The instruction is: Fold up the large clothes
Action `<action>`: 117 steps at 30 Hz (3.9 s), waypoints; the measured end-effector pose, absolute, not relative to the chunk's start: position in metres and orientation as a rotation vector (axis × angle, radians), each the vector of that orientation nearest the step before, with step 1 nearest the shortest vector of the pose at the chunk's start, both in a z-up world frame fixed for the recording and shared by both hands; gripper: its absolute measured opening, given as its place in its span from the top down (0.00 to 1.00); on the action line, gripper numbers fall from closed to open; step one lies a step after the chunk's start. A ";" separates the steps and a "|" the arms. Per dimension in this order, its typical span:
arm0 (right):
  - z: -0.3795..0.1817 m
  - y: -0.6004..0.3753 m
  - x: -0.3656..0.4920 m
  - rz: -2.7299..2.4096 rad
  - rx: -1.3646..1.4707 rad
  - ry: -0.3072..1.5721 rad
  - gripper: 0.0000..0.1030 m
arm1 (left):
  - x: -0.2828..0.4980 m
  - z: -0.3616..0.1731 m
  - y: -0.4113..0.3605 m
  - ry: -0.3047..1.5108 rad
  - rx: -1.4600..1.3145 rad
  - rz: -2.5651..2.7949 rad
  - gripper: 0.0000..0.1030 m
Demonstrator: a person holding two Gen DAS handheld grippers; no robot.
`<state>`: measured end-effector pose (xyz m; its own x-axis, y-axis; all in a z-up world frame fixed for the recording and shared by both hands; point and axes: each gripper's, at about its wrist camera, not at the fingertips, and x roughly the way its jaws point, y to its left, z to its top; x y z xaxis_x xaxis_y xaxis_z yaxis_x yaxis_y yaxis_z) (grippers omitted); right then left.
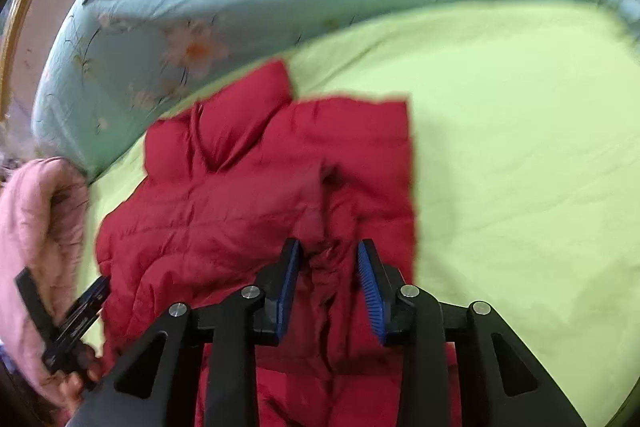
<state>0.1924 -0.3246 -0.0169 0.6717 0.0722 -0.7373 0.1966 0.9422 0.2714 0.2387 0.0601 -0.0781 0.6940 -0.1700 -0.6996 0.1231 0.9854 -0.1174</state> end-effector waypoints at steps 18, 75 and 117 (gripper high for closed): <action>-0.084 -0.270 0.251 -0.040 0.094 1.012 0.70 | 0.256 -0.098 0.048 0.835 0.027 -0.104 0.21; -0.033 -0.305 -0.020 0.015 0.361 0.936 0.40 | 0.037 -0.076 0.139 0.826 -0.124 -0.100 0.08; -0.065 -0.341 -0.065 0.163 0.465 1.182 0.60 | -0.021 -0.135 0.158 1.086 -0.171 -0.339 0.15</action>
<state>-0.0648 -0.3407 -0.0650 0.3807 0.3615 -0.8511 0.1173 0.8941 0.4322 -0.0215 0.1576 -0.1352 0.4207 -0.3520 -0.8361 0.1863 0.9355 -0.3001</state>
